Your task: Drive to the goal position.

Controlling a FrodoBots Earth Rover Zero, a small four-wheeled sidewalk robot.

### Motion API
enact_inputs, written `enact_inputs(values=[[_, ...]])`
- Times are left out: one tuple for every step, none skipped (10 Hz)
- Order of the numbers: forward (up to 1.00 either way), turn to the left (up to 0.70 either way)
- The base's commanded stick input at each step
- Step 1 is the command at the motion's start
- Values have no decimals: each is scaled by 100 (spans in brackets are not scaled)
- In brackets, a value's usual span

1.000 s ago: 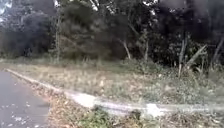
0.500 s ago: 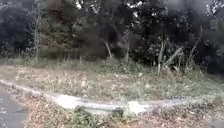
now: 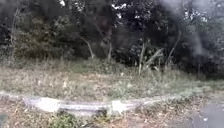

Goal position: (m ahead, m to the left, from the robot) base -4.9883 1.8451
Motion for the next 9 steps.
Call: enact_inputs(values=[[0,-45],[0,-45],[0,-45],[0,-45],[0,-45],[0,-45],[0,-45],[0,-45],[0,-45]])
